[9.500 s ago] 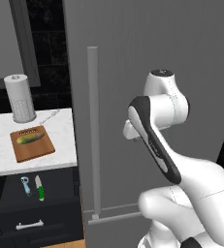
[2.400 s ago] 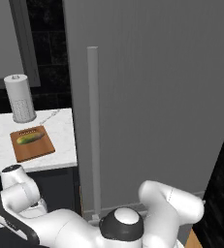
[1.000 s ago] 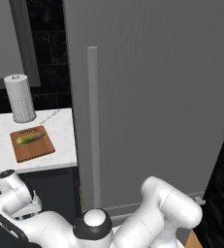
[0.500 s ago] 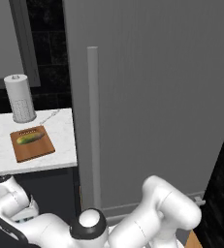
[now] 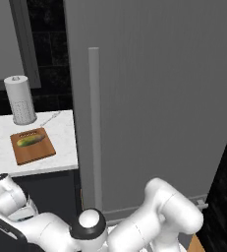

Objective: Place the appropriate cutting tool for cutting the cucumber skin on the cutting board.

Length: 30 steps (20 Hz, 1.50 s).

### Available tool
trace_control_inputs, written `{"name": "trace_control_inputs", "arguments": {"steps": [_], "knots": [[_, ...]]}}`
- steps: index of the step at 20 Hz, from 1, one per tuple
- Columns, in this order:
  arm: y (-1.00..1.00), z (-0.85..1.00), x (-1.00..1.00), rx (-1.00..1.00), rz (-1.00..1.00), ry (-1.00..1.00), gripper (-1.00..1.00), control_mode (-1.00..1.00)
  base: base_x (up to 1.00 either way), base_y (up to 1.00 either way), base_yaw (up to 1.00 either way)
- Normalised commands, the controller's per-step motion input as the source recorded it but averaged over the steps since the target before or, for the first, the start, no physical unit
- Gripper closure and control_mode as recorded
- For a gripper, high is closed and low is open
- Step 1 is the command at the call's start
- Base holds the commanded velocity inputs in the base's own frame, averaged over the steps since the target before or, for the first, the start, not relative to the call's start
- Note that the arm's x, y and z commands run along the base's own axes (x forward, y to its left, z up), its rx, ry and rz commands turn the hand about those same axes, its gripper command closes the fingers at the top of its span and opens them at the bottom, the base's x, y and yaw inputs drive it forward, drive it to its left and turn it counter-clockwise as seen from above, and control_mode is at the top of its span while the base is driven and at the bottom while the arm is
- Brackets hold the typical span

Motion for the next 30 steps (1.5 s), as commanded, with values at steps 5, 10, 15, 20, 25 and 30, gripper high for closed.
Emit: {"name": "trace_control_inputs", "arguments": {"steps": [5, 10, 15, 20, 25, 30], "knots": [[-0.26, 0.73, -0.58, 0.06, 0.0, -0.25, 1.0, -1.0, 0.0, 0.0, 0.0], [-0.29, 1.0, -0.5, 0.13, 0.0, -0.21, 1.0, -1.0, 0.0, 0.0, 0.0], [-0.31, 1.0, -0.17, 0.15, 0.0, -0.17, 1.0, -1.0, 0.0, 0.0, 0.0], [-0.16, 0.89, 0.4, 0.22, -0.02, -0.13, 1.0, -1.0, 0.0, 0.0, 0.0], [0.0, 0.71, 0.76, 0.24, -0.08, -0.04, 1.0, -1.0, 0.0, 0.0, 0.0], [0.0, 0.37, 0.64, 0.07, -0.12, -0.02, 1.0, -1.0, 0.0, 0.0, 0.0]]}}
